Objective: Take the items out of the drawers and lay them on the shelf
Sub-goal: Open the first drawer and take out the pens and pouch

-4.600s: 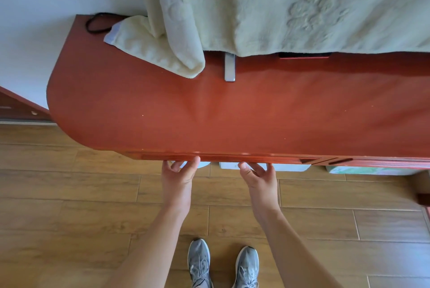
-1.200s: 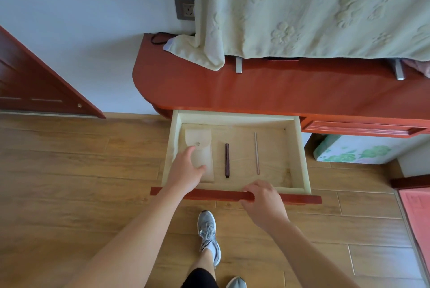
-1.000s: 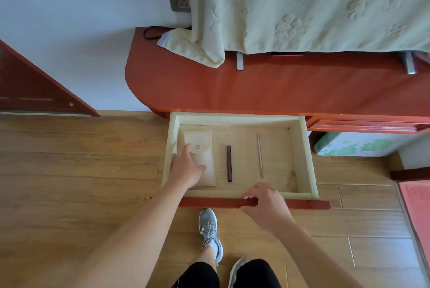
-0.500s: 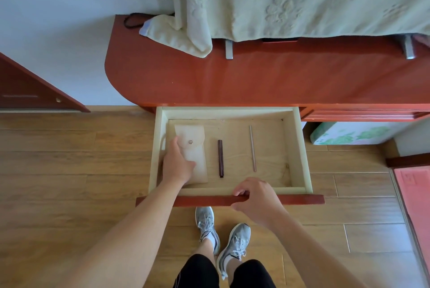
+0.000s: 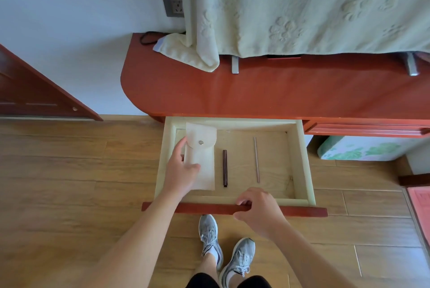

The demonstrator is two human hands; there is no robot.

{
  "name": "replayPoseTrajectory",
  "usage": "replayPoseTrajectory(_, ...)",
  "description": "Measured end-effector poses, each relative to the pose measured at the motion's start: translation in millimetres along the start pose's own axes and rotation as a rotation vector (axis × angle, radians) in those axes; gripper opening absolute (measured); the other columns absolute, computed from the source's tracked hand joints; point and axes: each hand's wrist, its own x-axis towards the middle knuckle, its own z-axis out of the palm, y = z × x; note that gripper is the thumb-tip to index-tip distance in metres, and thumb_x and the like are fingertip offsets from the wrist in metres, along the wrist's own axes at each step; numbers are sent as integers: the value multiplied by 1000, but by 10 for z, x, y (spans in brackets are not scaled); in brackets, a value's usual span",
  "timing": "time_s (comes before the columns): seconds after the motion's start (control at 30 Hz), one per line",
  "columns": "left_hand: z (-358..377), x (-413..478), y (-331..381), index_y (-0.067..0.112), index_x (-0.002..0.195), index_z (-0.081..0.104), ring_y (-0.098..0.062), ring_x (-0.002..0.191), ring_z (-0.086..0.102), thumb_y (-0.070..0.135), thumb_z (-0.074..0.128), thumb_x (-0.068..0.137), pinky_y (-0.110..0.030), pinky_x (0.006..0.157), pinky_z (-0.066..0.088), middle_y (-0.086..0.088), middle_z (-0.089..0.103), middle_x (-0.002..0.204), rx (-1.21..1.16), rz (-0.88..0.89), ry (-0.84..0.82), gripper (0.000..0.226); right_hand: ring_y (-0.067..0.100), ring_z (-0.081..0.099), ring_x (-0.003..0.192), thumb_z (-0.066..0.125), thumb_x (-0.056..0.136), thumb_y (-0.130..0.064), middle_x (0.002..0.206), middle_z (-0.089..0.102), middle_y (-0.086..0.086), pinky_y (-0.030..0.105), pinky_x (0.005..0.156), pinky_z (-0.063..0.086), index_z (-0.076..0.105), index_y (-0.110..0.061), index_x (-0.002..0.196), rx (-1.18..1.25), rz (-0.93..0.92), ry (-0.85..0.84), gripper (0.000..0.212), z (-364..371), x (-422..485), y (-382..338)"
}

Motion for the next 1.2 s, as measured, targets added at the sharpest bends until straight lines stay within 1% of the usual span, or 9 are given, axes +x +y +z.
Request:
replayPoseTrajectory(0.07, -37, -73, 76, 44, 144, 38, -9, 97, 63, -1, 64, 78, -26, 63, 58, 11, 60, 120, -50, 41, -17, 84, -2, 54, 86, 78, 73, -35, 92, 58, -20, 13, 73, 42, 69, -33, 93, 0, 8, -10, 22, -7, 0, -3)
replayPoseTrajectory(0.17, -44, -89, 247, 52, 140, 37, -18, 101, 63, -1, 59, 78, -28, 66, 57, 2, 63, 121, -111, 64, -58, 84, -3, 54, 87, 80, 72, -35, 92, 59, -20, 12, 72, 40, 69, -34, 92, -7, 13, -27, 24, -36, 8, -18)
replayPoseTrajectory(0.27, 0, 11, 436, 55, 140, 35, -18, 108, 62, -3, 58, 76, -30, 71, 57, 3, 61, 125, -135, 80, -85, 89, 0, 55, 88, 80, 72, -36, 95, 58, -20, 17, 74, 43, 68, -33, 93, -38, 28, -67, 25, -82, 33, -43)
replayPoseTrajectory(0.43, 118, 229, 708, 43, 146, 33, -16, 104, 63, -6, 59, 76, -28, 70, 53, 1, 61, 119, -151, 73, -84, 90, 3, 58, 88, 82, 69, -36, 95, 62, -17, 19, 71, 45, 69, -32, 93, -56, 42, -126, 27, -130, 94, -62)
replayPoseTrajectory(0.6, 213, 505, 854, 35, 144, 40, -16, 111, 62, -3, 64, 75, -36, 83, 56, 4, 64, 122, -224, 39, -36, 82, 6, 59, 89, 82, 72, -34, 95, 62, -16, 21, 72, 47, 68, -31, 95, -68, 28, -151, 26, -156, 112, -74)
replayPoseTrajectory(0.8, 282, 775, 885, 27, 143, 44, -15, 104, 65, -1, 69, 76, -36, 82, 58, 2, 66, 114, -218, 46, 9, 77, 6, 60, 89, 82, 71, -33, 97, 63, -15, 22, 73, 50, 69, -31, 95, -51, 29, -140, 27, -145, 118, -53)
replayPoseTrajectory(0.97, 326, 897, 817, 28, 137, 54, -13, 91, 64, 16, 75, 78, -26, 67, 53, 2, 64, 102, -56, 153, 117, 63, 1, 59, 87, 83, 71, -34, 94, 64, -17, 16, 69, 45, 69, -32, 93, -27, 19, -120, 26, -110, 113, -15)
replayPoseTrajectory(1.1, 330, 928, 706, 23, 129, 62, -18, 92, 63, 33, 77, 77, -33, 78, 56, -2, 62, 106, 106, 238, 198, 55, 0, 58, 87, 83, 71, -36, 95, 63, -17, 16, 70, 45, 69, -33, 94, -21, 28, -116, 27, -101, 116, -7)
replayPoseTrajectory(1.2, 310, 852, 692, 19, 128, 62, -18, 101, 58, 33, 78, 81, -29, 87, 50, 0, 53, 116, 148, 295, 220, 52, 1, 59, 86, 83, 70, -38, 95, 63, -17, 16, 70, 46, 69, -33, 94, -24, 32, -110, 28, -94, 114, -14)
